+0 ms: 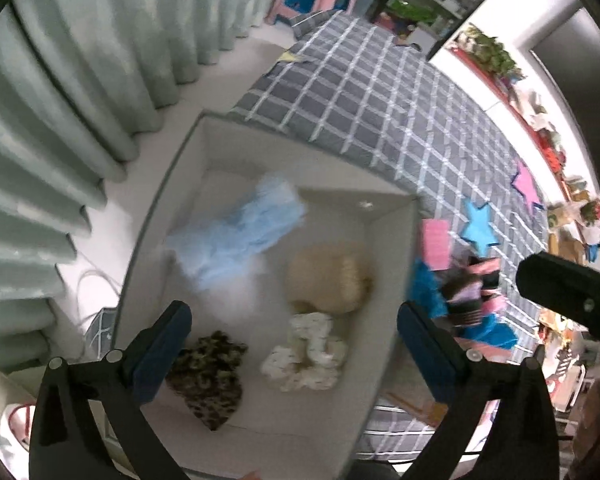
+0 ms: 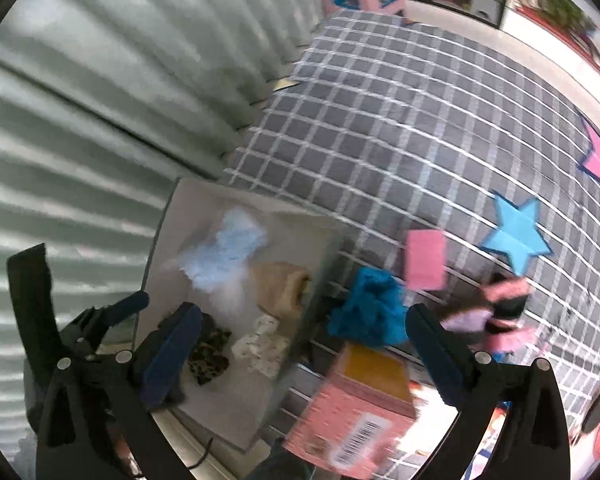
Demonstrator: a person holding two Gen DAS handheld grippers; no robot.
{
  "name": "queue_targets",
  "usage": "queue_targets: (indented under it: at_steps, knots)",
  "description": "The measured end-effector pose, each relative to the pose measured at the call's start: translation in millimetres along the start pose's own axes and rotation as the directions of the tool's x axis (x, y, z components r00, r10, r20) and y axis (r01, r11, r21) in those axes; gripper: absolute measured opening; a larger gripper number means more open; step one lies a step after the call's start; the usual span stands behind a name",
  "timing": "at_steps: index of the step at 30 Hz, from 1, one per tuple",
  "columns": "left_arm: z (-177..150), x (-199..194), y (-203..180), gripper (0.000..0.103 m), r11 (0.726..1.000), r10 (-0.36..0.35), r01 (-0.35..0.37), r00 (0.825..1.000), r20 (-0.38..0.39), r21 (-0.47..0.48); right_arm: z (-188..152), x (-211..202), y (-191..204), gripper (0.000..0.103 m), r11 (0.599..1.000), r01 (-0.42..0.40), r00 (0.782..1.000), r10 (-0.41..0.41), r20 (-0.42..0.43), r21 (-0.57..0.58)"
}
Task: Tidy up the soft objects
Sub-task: 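Move both grippers back toward the remaining items on the table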
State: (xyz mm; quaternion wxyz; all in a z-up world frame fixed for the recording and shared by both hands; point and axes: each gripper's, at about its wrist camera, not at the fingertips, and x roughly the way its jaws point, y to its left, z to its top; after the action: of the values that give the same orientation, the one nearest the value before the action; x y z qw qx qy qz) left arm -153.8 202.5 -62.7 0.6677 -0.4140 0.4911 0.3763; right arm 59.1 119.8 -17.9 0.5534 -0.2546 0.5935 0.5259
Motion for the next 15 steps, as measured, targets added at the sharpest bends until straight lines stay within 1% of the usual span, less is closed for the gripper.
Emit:
queue_targets:
  at_steps: [4, 8, 10, 13, 15]
  knots:
    - [8, -9, -30, 0.103, 0.998, -0.034, 0.034, 0.999, 0.005, 0.044, -17, -25, -52, 0.103, 0.995, 0.029, 0.999, -0.033, 0.04, 0.1]
    - [18, -11, -62, 0.103, 0.994, -0.051, 0.053, 0.998, -0.024, 0.093, -39, -39, -103, 0.103, 0.976, 0.049, 0.996, -0.063, 0.061, 0.214]
    - [20, -9, -83, 0.103, 0.991, -0.05, 0.056, 0.997, -0.05, 0.124, -49, -42, -129, 0.103, 0.961, 0.047, 0.996, -0.066, 0.062, 0.271]
    - [25, -2, -112, 0.103, 0.987, -0.062, 0.076, 0.993, -0.097, 0.142, -64, -44, -159, 0.103, 0.941, 0.048, 0.996, -0.071, 0.058, 0.335]
    - [28, 6, -131, 0.103, 0.986, -0.046, 0.065, 0.991, -0.127, 0.152, -78, -42, -180, 0.103, 0.924, 0.05, 0.996, -0.075, 0.05, 0.379]
